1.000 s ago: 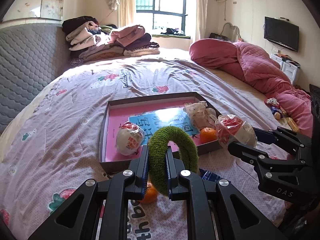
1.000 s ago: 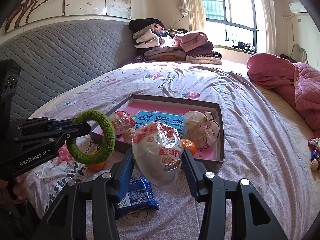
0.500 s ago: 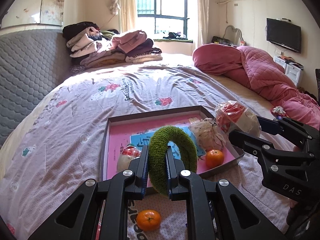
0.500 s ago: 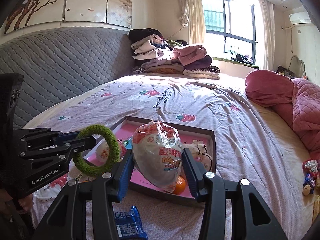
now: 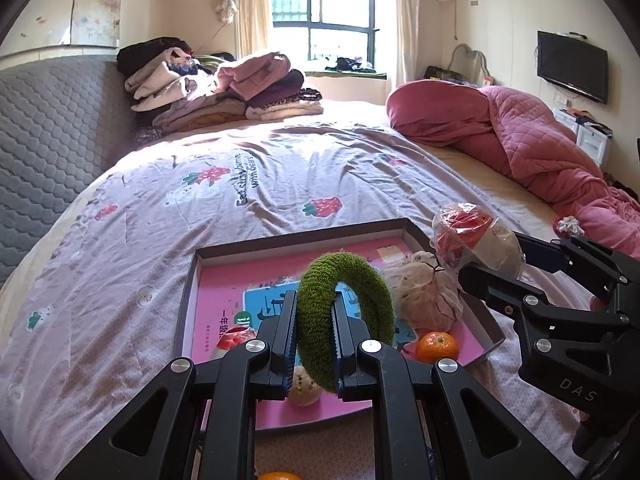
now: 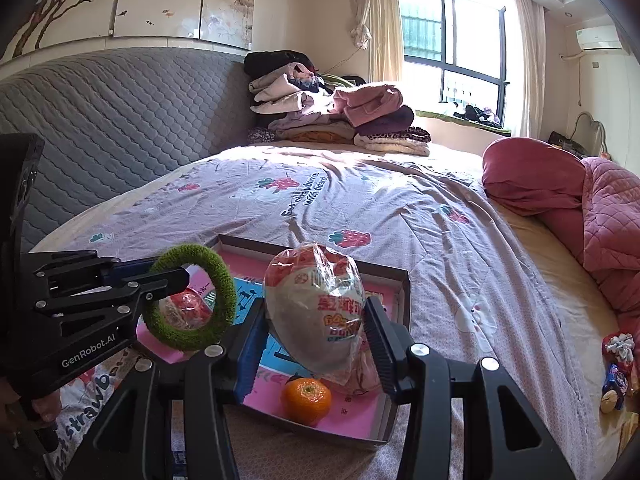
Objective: Organize objects
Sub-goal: 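Lower and open left tool over the tray while right tool releases the wrapped egg inside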
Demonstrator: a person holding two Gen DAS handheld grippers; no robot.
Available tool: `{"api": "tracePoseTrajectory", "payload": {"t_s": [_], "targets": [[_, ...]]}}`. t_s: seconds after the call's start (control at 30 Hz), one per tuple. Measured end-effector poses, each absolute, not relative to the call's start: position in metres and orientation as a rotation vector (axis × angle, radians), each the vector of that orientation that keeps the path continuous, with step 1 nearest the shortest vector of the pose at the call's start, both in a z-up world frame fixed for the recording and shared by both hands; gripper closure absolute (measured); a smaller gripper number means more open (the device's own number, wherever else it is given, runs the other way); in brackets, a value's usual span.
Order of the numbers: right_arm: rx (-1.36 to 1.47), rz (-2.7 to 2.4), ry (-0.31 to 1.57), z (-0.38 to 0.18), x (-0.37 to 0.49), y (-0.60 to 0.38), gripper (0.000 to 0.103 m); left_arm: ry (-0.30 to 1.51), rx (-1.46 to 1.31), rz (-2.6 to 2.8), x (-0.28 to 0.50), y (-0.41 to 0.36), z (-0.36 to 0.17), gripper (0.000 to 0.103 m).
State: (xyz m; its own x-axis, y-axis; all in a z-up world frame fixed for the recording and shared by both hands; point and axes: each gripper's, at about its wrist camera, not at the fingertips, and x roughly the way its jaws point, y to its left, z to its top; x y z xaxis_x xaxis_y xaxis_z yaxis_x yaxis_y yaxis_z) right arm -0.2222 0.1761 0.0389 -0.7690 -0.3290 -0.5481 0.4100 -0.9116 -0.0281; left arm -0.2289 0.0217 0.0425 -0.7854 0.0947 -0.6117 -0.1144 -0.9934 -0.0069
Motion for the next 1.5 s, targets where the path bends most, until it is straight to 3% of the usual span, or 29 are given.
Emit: {"api": "tracePoseTrajectory", "payload": {"t_s": [0.8, 1.5], "targets": [[0.965, -2.612, 0.271, -0.018, -0.277, 0.183, 0.055, 0.064, -1.184, 2.761, -0.276, 0.045, -0.018, 0.088], [1.074, -2.604, 0.262, -0.038, -0.283, 0.183, 0.054, 0.07, -1.243, 2.756, -0.277, 0.043, -0.032, 0.084]]}}
